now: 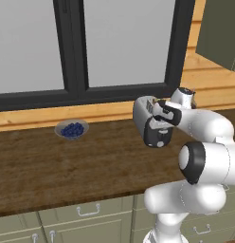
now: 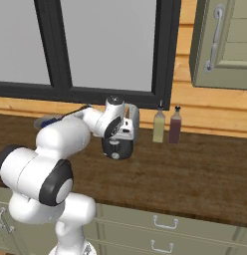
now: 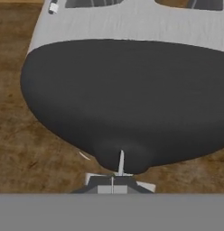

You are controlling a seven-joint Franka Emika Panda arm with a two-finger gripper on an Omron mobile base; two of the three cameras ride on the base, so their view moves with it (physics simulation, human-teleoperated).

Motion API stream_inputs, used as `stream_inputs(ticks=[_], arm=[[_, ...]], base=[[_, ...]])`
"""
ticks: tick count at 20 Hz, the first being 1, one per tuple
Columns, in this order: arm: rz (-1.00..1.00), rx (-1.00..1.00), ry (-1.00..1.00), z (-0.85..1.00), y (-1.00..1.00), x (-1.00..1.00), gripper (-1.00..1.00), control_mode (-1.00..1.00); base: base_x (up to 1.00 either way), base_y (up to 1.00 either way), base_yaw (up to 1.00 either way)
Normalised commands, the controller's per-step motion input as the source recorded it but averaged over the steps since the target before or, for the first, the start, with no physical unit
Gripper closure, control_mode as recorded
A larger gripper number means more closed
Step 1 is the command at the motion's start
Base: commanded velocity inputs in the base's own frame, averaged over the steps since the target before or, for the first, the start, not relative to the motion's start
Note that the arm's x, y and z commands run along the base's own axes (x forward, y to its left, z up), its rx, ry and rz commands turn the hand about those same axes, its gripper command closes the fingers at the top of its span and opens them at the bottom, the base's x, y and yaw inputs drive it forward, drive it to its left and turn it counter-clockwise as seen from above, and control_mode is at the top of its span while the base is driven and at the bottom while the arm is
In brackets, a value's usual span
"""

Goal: Start the toaster. Once the lever pops up, take the bread to the plate on the dining counter.

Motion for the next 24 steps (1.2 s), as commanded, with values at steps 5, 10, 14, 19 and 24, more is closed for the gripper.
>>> stream_inputs(ticks=[5,10,14,19,24], arm=[[0.00,0.00,0.02,-0.41,0.03,-0.13,1.00,-1.00],[0.00,0.00,0.01,-0.68,0.09,-0.22,1.00,-1.00],[0.00,0.00,0.00,-0.62,0.04,-0.10,1.00,-1.00],[0.00,0.00,-0.01,-0.18,0.08,-0.31,1.00,-1.00],[0.00,0.00,-0.03,0.87,0.05,-0.99,1.00,-1.00]], base=[[0.00,0.00,0.00],[0.00,0.00,0.00],[0.00,0.00,0.00],[0.00,0.00,0.00],[0.00,0.00,0.00]])
